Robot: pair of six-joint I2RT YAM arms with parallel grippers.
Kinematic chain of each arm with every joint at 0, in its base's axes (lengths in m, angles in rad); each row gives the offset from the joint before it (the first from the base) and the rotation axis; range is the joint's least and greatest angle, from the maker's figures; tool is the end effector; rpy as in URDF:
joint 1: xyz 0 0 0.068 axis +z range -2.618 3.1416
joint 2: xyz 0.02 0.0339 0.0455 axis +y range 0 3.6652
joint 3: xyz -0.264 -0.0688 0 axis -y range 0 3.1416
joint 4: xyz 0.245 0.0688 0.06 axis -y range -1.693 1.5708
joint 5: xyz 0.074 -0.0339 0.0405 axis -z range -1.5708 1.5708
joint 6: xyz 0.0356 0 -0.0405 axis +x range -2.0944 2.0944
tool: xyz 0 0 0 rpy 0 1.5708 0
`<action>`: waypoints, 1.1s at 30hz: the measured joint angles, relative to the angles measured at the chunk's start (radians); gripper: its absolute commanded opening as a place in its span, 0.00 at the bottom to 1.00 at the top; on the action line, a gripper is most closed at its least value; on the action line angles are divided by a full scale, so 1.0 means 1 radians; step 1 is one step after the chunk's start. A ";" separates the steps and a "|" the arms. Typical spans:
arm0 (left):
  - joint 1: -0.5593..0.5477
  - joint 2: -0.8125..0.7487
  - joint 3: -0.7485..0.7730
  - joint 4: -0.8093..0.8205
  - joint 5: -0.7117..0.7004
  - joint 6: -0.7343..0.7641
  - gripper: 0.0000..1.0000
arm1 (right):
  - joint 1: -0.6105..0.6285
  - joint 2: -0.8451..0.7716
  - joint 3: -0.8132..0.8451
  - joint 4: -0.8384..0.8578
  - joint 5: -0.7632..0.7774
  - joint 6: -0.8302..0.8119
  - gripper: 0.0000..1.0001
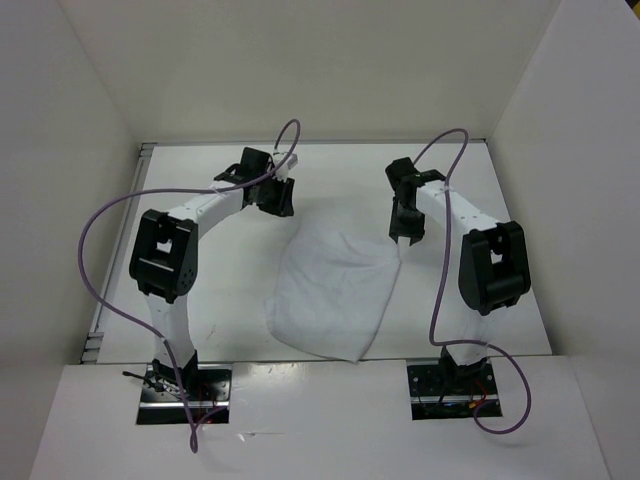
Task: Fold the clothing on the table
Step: Flatten the skirt out
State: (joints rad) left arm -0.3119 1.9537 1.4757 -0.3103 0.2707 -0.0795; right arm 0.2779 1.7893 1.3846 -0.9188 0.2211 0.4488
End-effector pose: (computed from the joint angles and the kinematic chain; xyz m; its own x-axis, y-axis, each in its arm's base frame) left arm 0.4160 -0.1441 0.2222 -0.7105 0.1487 -0.6878 0.4200 0.8738 -0.2450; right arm 0.3413 0.0892 0.2245 -0.9338 0.1738 -0.3128 0.2099 0.9740 -0.0854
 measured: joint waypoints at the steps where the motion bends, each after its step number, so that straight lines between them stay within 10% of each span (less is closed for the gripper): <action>1: 0.005 0.017 0.011 0.002 0.023 0.008 0.47 | -0.001 0.000 -0.004 0.000 0.000 0.000 0.44; 33: 0.020 0.158 -0.009 0.106 0.241 -0.010 0.33 | -0.008 0.000 0.005 -0.027 0.014 0.026 0.44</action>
State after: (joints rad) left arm -0.2916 2.1113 1.4666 -0.2047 0.5121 -0.0895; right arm 0.2703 1.7893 1.3891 -0.9455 0.2356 0.4751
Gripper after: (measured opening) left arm 0.361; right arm 0.438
